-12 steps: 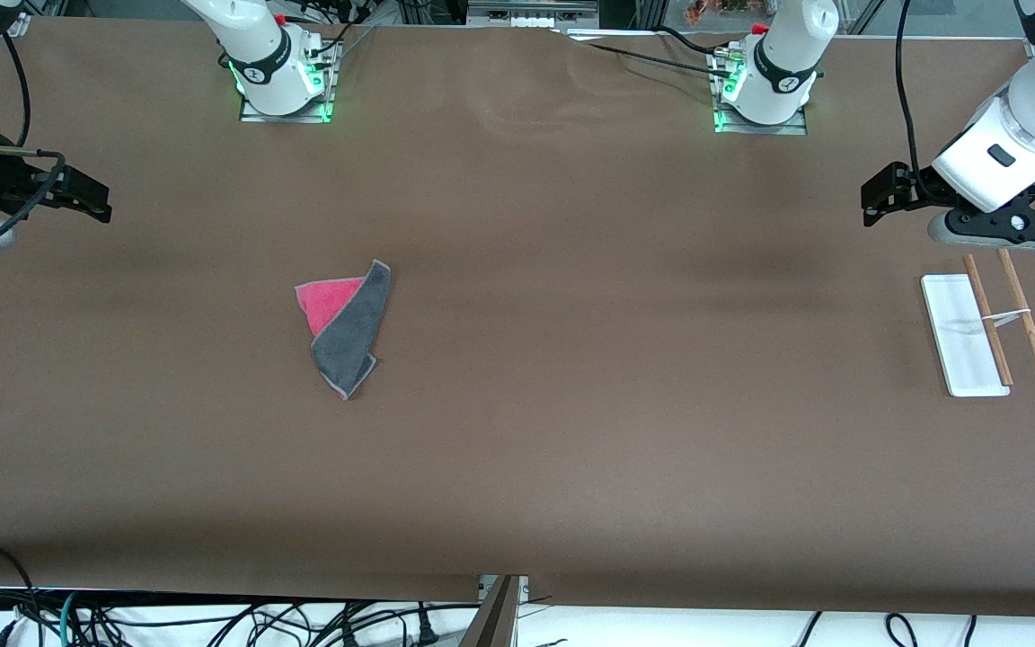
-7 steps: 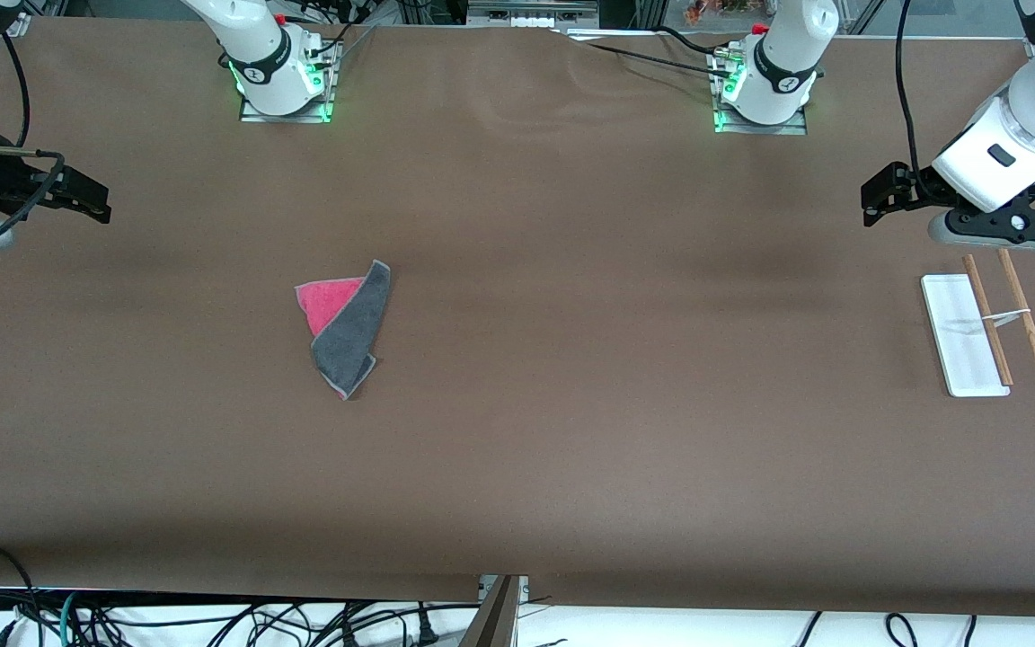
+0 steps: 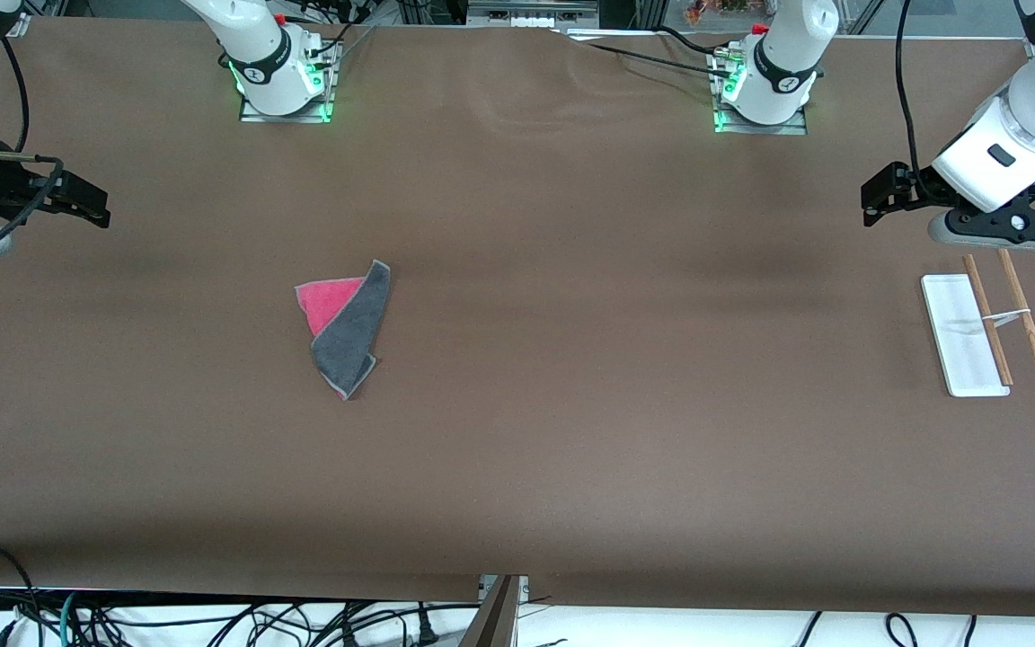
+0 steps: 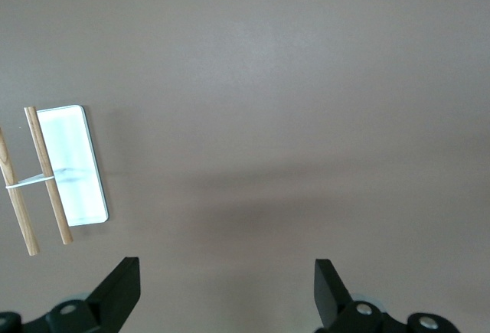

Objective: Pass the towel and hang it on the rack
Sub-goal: 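Move the right gripper from rest toward the grey-pink towel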

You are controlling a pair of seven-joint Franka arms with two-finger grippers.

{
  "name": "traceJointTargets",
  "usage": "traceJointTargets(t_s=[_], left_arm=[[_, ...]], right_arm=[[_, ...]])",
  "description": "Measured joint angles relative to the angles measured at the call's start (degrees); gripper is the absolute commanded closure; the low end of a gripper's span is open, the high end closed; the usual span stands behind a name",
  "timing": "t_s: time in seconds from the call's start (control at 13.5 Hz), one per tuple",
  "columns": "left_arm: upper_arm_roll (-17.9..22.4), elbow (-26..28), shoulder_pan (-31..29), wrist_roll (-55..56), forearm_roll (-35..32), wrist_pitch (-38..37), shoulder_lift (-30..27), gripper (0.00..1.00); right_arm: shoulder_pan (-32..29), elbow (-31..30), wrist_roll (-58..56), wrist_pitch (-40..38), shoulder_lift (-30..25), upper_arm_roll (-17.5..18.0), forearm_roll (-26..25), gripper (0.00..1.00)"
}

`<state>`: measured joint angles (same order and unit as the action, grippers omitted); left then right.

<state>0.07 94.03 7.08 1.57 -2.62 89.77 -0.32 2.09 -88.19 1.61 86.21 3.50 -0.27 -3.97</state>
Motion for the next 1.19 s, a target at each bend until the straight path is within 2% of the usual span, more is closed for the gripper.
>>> traceJointTargets(t_s=[0.37, 0.59, 0.89, 1.19], left_arm=[[0.0, 0.0, 0.0, 0.0, 0.0, -0.02, 0.0, 0.0], [0.0, 0.0, 0.0, 0.0, 0.0, -0.03, 0.0, 0.0], [0.0, 0.0, 0.0, 0.0, 0.0, -0.04, -0.01, 0.0], [0.0, 0.01, 0.0, 0.0, 0.0, -0.06, -0.02, 0.0]], right_arm=[[0.0, 0.06, 0.0, 0.06, 0.34, 0.0, 0.01, 0.0], [0.04, 0.09, 0.0, 2.65, 2.75, 0.21, 0.58, 0.0], [1.02, 0.14, 0.0, 8.32, 8.8, 0.78, 3.05, 0.0], [3.53, 0.16, 0.0, 17.5, 17.03, 0.95, 4.3, 0.0]])
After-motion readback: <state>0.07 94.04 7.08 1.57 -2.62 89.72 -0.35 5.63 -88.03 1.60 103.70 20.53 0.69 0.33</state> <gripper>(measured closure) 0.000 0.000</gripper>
